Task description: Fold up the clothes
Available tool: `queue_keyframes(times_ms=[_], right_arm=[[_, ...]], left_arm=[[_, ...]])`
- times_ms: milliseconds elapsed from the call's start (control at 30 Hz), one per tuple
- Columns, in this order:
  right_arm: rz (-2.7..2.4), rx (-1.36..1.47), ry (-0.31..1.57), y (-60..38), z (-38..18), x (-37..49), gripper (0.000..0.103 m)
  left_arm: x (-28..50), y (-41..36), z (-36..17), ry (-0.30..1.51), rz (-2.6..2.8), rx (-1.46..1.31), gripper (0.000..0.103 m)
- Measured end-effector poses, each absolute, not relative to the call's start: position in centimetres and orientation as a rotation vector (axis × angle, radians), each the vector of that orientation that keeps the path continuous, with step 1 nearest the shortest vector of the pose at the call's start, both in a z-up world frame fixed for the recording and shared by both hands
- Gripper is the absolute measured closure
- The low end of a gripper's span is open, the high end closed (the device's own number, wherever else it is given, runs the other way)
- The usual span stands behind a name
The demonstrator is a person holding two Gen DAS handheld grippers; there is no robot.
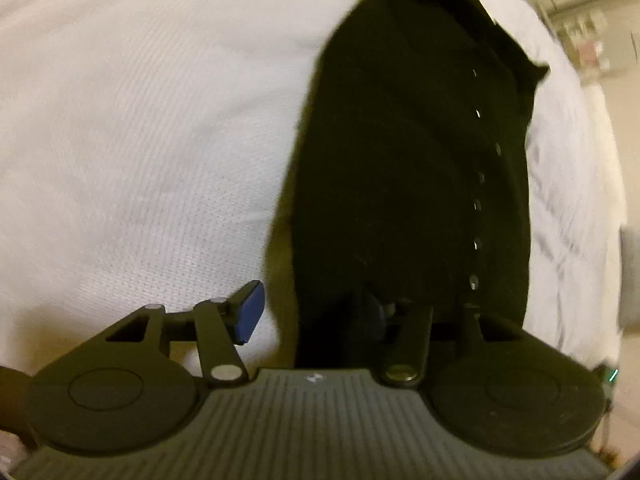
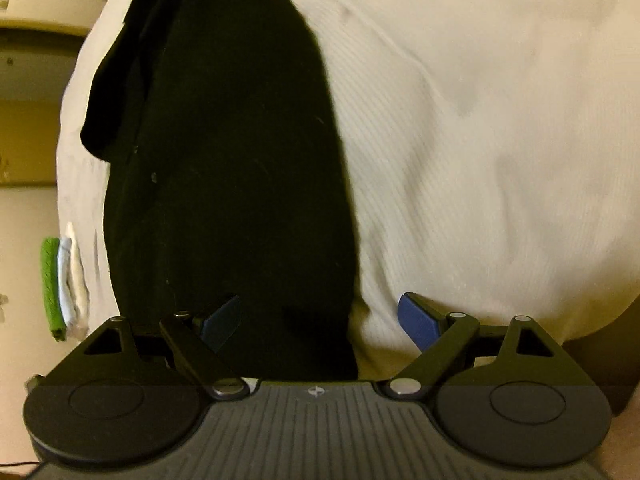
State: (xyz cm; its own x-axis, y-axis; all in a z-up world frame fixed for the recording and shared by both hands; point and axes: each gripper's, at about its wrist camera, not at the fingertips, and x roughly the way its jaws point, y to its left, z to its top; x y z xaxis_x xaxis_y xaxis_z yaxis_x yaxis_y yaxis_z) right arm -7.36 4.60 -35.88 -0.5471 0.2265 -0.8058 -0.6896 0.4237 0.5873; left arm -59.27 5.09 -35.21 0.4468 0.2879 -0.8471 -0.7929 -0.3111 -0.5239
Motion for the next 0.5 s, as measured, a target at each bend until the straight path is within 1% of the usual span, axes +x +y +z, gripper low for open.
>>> queue_keyframes(times_ms=[67,100,133,167,200,233,300,333,400,433,467,500], right_arm=[[1.266,-0.335,1.78,3.6,-36.8,-7.2,0.014],[1.272,-0.291,1.786,3.3,-37.3,-7.4,0.016],[1.278,-0.247,1.791,3.0,-37.8,-7.5,0.019],[1.291,-0.203,1.795,3.5,-37.7,-7.5,0.032],[1.311,-0.17,1.791,3.8,-37.5,-7.7,0.038],[1.342,-0.162,1.78,4.1,-37.0,-7.9,0.041],[1.392,-0.167,1.749,4.2,-36.5,-8.3,0.044],[1.41,-0.179,1.731,4.0,-36.4,-8.6,0.044],[1.383,-0.182,1.739,4.2,-37.1,-8.8,0.044],[1.369,-0.183,1.743,4.4,-37.4,-8.8,0.044],[1.359,-0.184,1.749,4.8,-38.0,-9.4,0.044],[1.348,-0.185,1.755,5.3,-38.5,-9.9,0.046]], left_arm=[[-59.4,5.2,-36.1,0.404,1.155,-1.545,0.053],[-59.4,5.2,-36.4,0.378,1.15,-1.55,0.053],[-59.3,5.3,-36.7,0.352,1.146,-1.556,0.055],[-59.0,5.4,-36.6,0.33,1.121,-1.547,0.062],[-58.6,5.6,-36.3,0.316,1.089,-1.521,0.079],[-58.3,5.7,-36.2,0.329,1.081,-1.504,0.081],[-58.1,5.9,-36.3,0.356,1.079,-1.49,0.081],[-58.2,5.9,-36.7,0.362,1.092,-1.502,0.076],[-58.4,5.5,-37.5,0.324,1.09,-1.543,0.07],[-58.2,5.6,-37.9,0.306,1.088,-1.538,0.069],[-57.9,5.6,-38.1,0.303,1.086,-1.534,0.07],[-56.7,5.8,-38.9,0.311,1.078,-1.531,0.077]])
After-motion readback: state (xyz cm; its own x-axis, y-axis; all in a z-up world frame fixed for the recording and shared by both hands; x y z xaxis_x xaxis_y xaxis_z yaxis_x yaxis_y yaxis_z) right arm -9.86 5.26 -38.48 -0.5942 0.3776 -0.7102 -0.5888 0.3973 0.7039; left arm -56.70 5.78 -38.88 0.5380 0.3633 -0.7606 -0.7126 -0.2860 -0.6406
